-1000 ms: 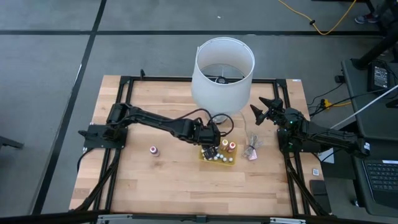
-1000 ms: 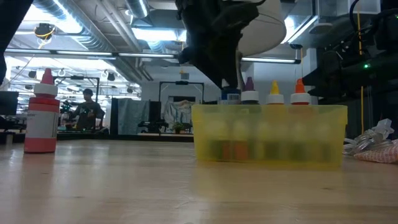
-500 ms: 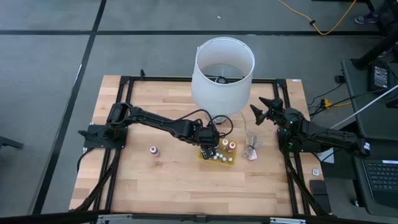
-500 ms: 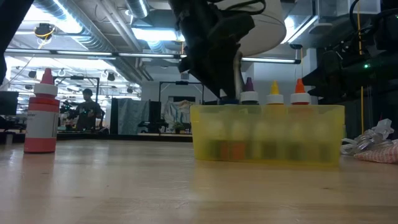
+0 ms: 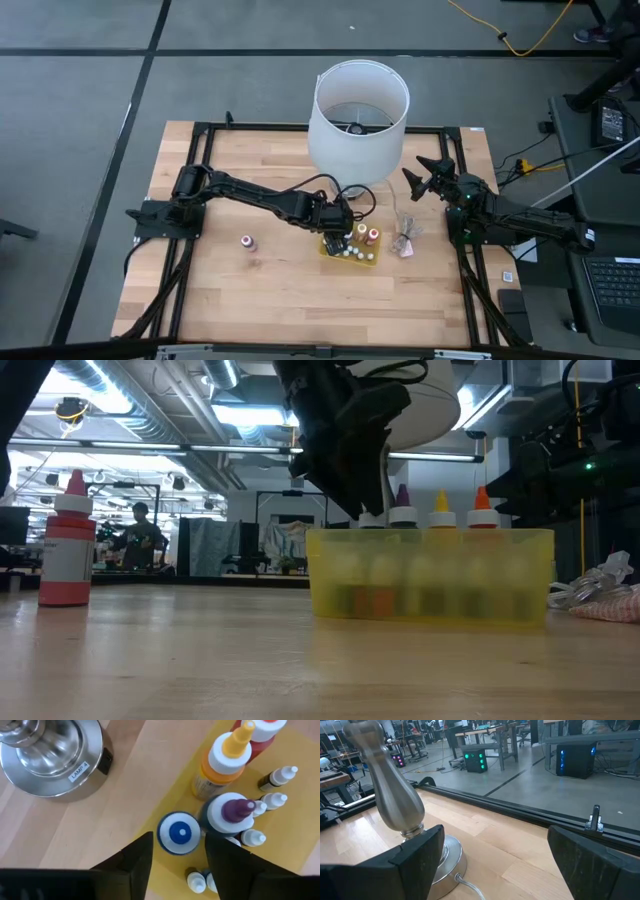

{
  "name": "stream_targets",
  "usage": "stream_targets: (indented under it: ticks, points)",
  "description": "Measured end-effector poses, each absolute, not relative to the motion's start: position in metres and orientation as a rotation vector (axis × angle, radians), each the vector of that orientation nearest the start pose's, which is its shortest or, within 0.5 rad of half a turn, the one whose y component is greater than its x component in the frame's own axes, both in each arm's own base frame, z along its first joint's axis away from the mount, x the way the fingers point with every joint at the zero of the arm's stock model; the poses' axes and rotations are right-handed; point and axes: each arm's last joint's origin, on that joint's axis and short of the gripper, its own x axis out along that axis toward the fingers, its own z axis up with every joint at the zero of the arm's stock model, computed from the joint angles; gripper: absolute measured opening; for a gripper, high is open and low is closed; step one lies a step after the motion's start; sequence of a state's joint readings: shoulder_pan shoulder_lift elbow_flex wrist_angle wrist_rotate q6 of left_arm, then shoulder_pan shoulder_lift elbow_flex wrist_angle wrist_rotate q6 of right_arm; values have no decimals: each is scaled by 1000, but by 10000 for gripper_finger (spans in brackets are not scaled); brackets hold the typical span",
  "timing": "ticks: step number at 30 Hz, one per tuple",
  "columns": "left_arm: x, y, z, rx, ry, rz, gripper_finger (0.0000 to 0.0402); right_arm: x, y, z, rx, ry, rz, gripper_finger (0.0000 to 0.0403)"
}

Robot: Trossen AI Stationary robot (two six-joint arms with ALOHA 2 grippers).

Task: Pick & Place food coloring
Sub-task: Put the red food coloring bottle into the yellow bin

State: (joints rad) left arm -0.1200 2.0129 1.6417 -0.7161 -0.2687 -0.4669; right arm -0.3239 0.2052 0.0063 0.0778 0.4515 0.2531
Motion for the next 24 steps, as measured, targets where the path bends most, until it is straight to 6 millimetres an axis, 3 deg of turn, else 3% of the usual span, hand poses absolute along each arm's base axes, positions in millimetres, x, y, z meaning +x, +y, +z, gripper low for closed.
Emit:
stream_targets:
  ticks: [5,13,17,24]
  points:
    - [423,-43,229,-232,1033,400,203,97,-46,156,232,25,-786,355]
    - [404,-50,259,-324,1001,495,248,97,-46,156,232,25,-786,355]
    - [386,-56,274,-392,981,517,265,97,-46,156,232,25,-786,355]
    - [341,-63,275,-502,1021,562,278,97,-46,156,232,25,-786,355]
